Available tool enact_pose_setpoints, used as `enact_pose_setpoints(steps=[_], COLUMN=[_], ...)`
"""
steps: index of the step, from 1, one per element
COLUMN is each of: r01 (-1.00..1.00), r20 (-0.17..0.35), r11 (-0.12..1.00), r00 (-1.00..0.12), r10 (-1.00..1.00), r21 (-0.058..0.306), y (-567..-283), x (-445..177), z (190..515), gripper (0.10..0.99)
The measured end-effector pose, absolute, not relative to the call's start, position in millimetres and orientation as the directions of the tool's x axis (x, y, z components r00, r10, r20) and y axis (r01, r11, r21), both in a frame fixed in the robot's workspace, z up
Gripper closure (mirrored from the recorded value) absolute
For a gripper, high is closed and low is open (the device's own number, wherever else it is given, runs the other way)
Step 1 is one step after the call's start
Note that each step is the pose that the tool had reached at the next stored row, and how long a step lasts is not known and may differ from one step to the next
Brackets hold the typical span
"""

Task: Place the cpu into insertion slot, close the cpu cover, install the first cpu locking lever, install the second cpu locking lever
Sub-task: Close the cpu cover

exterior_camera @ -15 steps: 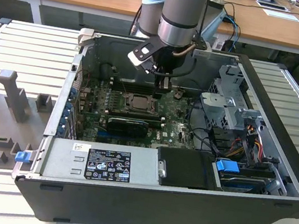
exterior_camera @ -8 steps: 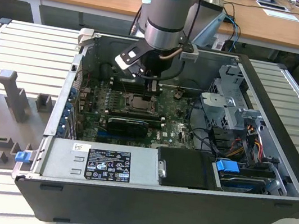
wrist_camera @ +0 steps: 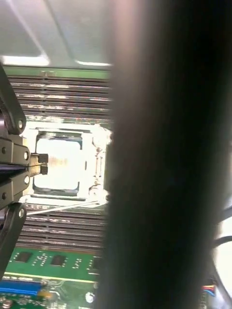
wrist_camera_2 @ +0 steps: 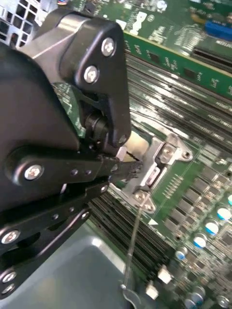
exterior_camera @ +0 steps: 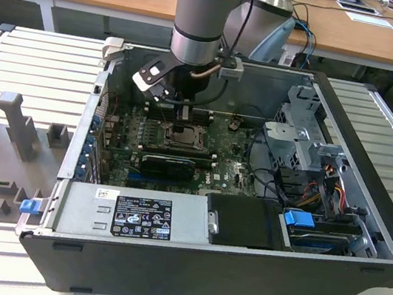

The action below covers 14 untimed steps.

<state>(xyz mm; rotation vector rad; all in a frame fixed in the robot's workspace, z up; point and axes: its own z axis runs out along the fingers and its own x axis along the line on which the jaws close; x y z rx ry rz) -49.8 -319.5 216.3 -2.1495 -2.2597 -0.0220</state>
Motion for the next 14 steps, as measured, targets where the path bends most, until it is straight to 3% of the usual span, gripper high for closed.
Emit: enact_pose_setpoints(steps=[6, 14], r01=[0.999, 0.999], r20=[0.027, 0.027], r11=[0.050, 0.050], r00=[-0.050, -0.050], r10=[0.998, 0.998], r21=[-0.006, -0.006], y=[-320, -320], x=[-51, -49], z=[206, 216], gripper=[0.980, 0.980])
